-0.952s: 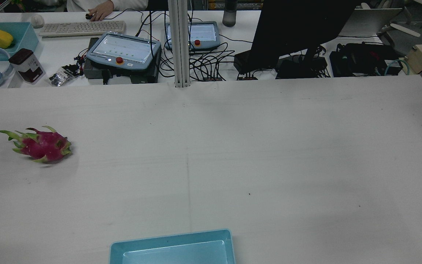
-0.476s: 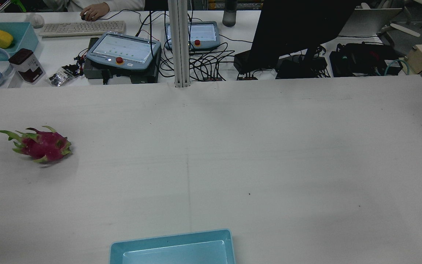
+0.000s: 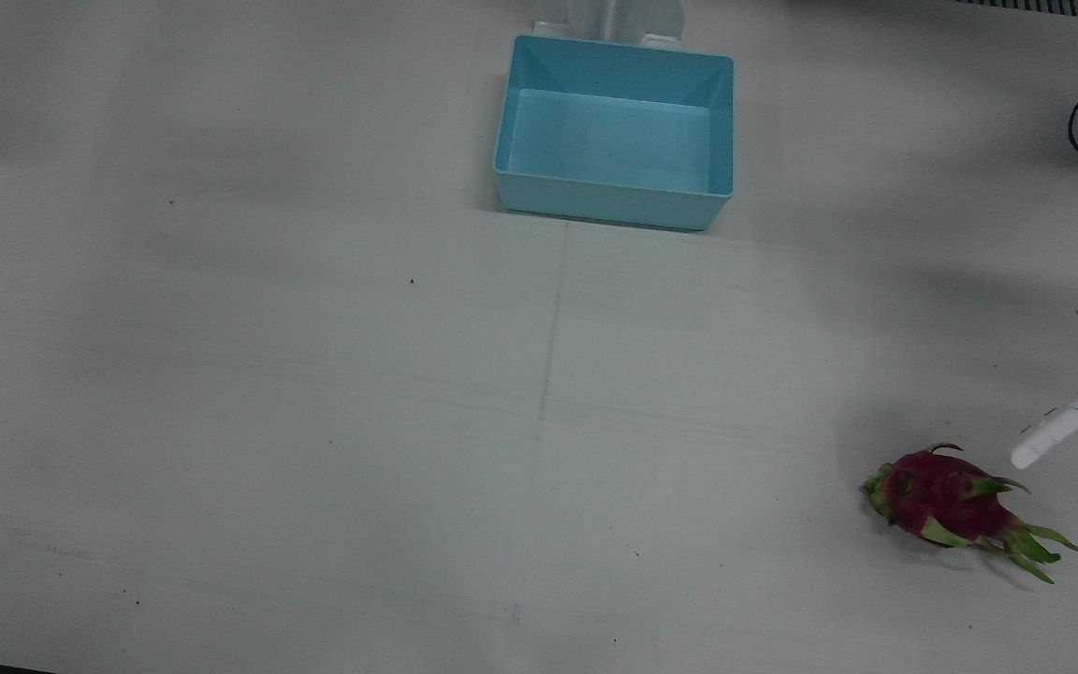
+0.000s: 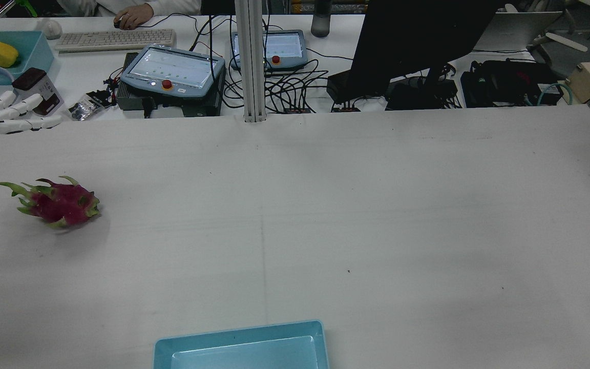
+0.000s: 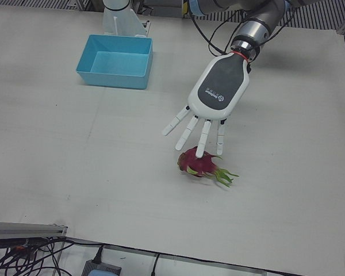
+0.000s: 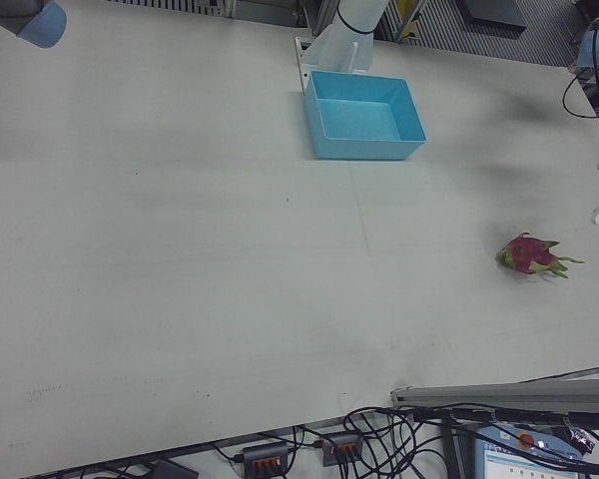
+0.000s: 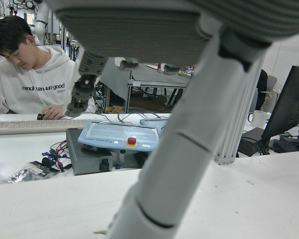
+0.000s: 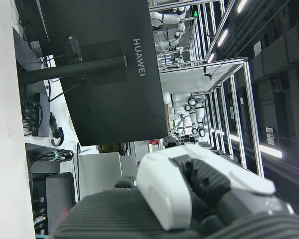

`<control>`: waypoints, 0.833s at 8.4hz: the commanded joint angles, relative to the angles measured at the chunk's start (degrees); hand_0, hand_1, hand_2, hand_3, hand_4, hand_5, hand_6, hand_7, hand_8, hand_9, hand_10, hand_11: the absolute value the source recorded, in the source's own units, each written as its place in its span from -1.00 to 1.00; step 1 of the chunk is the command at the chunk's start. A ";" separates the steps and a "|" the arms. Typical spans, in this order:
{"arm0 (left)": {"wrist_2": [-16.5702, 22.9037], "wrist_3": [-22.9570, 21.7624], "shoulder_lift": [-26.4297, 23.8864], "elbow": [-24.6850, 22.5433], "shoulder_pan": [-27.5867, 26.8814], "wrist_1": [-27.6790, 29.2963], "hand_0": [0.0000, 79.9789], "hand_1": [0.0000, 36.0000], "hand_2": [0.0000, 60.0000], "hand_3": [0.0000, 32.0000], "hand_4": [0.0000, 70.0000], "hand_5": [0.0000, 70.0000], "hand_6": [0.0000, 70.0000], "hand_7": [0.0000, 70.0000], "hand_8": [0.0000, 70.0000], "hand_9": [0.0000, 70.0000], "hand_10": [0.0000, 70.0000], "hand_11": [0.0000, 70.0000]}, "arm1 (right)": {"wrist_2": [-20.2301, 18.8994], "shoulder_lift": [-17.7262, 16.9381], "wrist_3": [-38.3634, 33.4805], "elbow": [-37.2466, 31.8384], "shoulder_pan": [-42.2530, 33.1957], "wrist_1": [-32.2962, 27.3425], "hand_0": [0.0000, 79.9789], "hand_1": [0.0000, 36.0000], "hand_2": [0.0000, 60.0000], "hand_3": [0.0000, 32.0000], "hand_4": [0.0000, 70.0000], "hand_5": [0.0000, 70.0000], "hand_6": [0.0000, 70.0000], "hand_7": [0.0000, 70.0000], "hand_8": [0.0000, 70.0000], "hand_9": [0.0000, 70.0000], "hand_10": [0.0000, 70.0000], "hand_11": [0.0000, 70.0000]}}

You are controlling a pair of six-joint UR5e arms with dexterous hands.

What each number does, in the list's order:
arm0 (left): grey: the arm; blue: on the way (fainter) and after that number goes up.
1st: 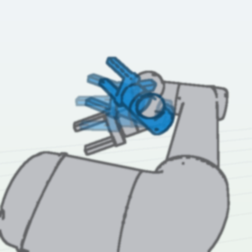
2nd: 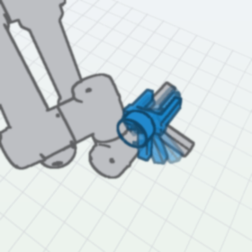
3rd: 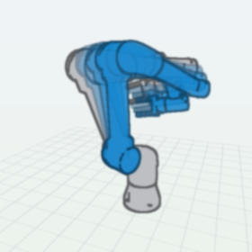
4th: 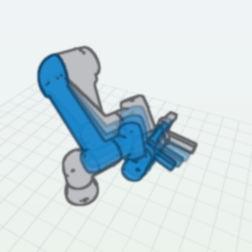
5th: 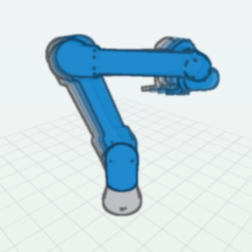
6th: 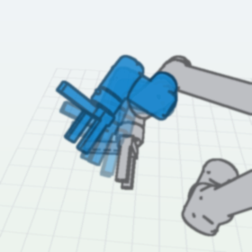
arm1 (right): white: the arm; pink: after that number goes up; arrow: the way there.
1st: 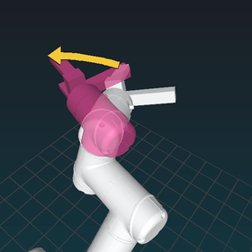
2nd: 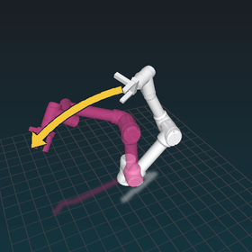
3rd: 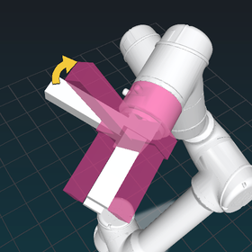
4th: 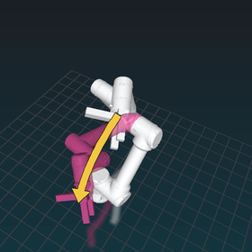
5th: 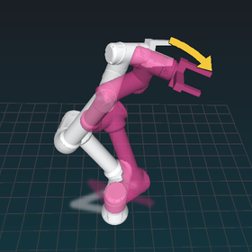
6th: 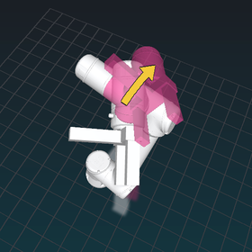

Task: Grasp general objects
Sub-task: 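Move the left hand down toward the pink dragon fruit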

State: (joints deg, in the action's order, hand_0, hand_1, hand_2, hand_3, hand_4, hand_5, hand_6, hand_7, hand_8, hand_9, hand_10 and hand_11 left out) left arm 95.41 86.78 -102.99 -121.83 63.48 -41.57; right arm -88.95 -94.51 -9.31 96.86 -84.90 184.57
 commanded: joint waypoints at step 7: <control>-24.74 -4.08 -8.45 12.39 -18.56 -6.78 1.00 0.83 -1.00 1.00 -1.00 -1.00 -1.00 -1.00 -1.00 -1.00 -1.00 -1.00 | 0.00 0.02 0.08 0.00 0.00 0.00 -1.00 -1.00 -1.00 -1.00 -1.00 -1.00 -1.00 -1.00 -1.00 -1.00 -1.00 -1.00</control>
State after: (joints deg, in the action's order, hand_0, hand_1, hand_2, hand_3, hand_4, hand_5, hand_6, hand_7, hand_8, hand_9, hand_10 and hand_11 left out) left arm 76.37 82.86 -110.00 -112.18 48.22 -47.34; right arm -88.94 -94.51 -9.26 96.86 -84.90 184.57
